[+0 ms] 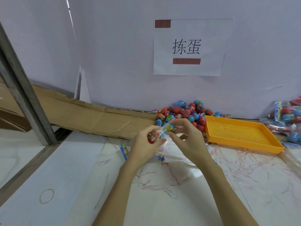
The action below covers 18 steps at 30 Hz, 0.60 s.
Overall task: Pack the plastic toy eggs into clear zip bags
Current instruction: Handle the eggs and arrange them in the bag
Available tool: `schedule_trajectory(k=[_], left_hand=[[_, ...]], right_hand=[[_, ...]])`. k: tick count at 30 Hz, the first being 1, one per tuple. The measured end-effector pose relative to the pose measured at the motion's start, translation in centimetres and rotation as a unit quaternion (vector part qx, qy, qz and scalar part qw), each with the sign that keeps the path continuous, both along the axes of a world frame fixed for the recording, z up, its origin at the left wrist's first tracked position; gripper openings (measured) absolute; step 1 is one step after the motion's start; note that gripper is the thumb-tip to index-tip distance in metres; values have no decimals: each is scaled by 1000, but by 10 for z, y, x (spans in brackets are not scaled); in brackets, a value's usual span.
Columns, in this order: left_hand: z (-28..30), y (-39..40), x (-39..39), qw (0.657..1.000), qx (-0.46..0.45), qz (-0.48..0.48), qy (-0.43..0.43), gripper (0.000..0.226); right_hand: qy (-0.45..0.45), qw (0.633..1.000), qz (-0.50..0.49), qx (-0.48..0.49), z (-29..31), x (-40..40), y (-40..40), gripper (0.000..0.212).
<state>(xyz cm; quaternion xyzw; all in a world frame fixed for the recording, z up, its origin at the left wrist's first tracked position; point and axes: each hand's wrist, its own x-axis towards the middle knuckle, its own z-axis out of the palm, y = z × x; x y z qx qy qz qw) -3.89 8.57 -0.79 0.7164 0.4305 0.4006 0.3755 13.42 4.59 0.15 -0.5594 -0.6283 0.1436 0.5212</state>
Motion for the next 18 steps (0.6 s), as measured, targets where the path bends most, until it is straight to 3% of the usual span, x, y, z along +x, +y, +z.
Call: schedule_trajectory(k=[6, 13, 16, 18], left_hand=[[2, -1, 0, 1000, -10, -10, -22, 43], [4, -1, -2, 991, -65, -32, -112, 42], [5, 1, -3, 988, -69, -32, -136, 41], [3, 2, -4, 987, -69, -33, -139, 40]], right_hand=[[31, 998, 41, -25, -2, 1, 0, 27], [57, 998, -32, 24, 0, 0, 0, 21], [55, 998, 13, -7, 1, 0, 0, 7], [44, 998, 49, -25, 1, -1, 0, 11]])
